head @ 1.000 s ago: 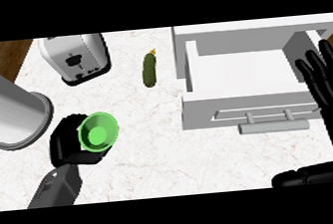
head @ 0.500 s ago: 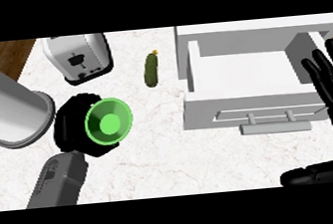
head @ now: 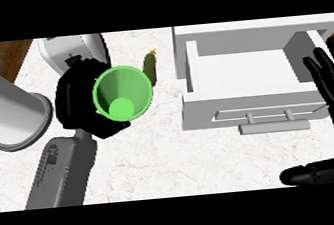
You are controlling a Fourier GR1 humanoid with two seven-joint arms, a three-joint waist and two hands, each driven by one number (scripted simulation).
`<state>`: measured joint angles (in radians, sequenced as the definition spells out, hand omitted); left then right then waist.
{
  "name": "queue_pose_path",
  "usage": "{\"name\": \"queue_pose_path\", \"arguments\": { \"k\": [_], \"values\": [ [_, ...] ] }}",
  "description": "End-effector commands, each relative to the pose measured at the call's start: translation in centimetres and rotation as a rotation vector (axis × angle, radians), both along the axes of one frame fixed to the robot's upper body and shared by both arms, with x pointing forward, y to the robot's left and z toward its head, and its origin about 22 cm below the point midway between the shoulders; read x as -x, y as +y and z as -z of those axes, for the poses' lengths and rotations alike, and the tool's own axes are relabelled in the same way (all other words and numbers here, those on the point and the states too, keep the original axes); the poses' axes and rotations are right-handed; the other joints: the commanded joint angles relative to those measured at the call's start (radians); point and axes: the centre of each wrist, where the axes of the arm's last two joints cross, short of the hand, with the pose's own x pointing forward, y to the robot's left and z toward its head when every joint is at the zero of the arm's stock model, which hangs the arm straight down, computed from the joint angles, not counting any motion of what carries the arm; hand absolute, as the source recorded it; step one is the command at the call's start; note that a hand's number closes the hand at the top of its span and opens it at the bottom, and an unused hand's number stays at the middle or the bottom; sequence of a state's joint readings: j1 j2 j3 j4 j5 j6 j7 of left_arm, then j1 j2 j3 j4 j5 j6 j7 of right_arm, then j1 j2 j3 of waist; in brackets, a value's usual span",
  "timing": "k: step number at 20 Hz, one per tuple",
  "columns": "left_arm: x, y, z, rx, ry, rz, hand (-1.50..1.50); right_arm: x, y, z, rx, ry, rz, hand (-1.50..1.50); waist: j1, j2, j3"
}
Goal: Pick up the cup, place it into the drawer and close the drawer
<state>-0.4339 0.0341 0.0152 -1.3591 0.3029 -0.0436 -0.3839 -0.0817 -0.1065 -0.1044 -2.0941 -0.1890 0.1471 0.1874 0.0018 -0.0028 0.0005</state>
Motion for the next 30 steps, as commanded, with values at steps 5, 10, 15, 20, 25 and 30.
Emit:
{"name": "queue_pose_path", "arguments": {
  "k": [5, 10, 15, 20, 25, 30],
  "values": [
    [-1.1, -3.6, -7.1, -0.062, -0.005, -0.008, 1.5, 0.6, 0.5, 0.2, 0.005, -0.001, 0.007, -1.5, -0.005, 0.001, 0.0],
    [-4.5, -6.2, -9.7, -0.107, -0.022, -0.005, 1.5, -0.5, 0.6, 1.8, 0.029, 0.013, -0.007, -1.5, -0.01, 0.005, 0.0],
    [-5.6, -8.7, -9.5, -0.134, 0.003, -0.009, 1.5, 0.2, 1.3, 0.5, 0.007, 0.0, -0.015, -1.5, -0.012, 0.004, -0.001],
    [-7.1, -11.5, -10.9, -0.204, 0.043, 0.002, 1.5, -1.7, -0.4, 0.3, 0.026, -0.009, -0.018, -1.5, -0.016, 0.006, 0.0],
    [-7.5, -13.6, -11.7, -0.213, 0.07, 0.002, 1.5, 0.7, 0.6, -0.3, 0.0, -0.01, -0.006, -1.5, -0.021, 0.004, 0.0],
    [-8.3, -15.4, -10.1, -0.23, 0.093, -0.04, 1.5, -1.2, -0.4, 0.3, 0.029, -0.007, -0.017, -1.5, -0.037, 0.009, 0.0]
  ]
}}
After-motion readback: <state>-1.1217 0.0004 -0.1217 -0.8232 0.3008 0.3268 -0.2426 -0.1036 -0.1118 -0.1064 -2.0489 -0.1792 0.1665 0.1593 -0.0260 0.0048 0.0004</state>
